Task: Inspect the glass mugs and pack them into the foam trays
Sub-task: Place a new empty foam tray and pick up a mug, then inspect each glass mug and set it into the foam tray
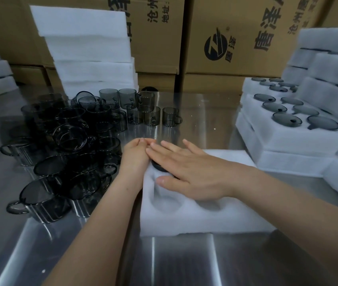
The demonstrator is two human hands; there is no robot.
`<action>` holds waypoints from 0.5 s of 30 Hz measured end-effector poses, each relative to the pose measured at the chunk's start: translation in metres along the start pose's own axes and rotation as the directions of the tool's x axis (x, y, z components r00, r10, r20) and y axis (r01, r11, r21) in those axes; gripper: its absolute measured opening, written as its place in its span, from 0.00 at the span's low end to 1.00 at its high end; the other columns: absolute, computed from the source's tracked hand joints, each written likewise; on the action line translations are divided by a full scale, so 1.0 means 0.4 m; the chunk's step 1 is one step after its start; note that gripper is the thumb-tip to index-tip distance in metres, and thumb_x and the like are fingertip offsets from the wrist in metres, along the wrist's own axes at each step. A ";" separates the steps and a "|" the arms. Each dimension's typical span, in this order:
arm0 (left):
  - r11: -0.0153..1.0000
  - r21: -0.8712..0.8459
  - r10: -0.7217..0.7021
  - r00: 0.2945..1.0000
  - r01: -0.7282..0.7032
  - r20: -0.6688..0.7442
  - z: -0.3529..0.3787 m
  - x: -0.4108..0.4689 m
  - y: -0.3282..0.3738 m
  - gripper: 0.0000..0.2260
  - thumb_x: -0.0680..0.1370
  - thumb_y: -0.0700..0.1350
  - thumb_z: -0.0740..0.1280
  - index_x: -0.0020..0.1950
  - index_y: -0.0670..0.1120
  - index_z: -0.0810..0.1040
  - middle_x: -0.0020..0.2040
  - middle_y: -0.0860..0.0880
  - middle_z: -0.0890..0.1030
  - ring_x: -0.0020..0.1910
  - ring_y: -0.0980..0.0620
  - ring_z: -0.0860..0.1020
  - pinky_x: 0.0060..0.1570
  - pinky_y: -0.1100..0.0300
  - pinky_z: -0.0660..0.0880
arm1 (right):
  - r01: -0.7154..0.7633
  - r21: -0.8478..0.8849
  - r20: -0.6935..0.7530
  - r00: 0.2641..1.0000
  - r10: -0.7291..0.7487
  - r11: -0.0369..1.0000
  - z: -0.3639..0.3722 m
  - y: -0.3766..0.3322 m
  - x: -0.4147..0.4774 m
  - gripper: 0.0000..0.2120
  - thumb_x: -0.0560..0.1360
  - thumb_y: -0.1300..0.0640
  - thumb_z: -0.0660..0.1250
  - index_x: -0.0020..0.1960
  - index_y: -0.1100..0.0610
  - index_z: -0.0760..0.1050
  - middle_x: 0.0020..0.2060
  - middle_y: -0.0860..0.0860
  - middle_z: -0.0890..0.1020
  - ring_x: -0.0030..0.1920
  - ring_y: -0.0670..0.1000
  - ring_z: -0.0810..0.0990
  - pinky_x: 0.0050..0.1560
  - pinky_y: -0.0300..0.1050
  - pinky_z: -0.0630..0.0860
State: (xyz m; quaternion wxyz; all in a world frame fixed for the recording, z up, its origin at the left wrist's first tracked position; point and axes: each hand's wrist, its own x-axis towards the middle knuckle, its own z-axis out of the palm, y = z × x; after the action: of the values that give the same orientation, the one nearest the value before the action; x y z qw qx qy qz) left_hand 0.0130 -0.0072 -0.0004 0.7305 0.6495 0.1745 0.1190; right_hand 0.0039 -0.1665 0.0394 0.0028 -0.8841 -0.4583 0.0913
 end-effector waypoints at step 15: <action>0.981 0.194 -0.033 0.955 -0.026 0.296 -0.009 -0.024 0.019 0.07 0.70 0.48 0.76 0.39 0.46 0.83 0.38 0.48 0.85 0.35 0.55 0.82 0.40 0.61 0.78 | -0.403 0.375 -0.220 0.836 0.502 0.835 -0.128 0.254 0.230 0.26 0.80 0.57 0.60 0.77 0.53 0.62 0.75 0.52 0.67 0.74 0.54 0.65 0.68 0.41 0.63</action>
State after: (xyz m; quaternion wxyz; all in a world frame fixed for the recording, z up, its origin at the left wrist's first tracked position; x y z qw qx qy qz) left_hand 0.0033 -0.0068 0.0075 0.6811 0.7284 0.0745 0.0007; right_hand 0.1463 -0.1468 0.0662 0.1927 -0.9590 -0.2067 0.0213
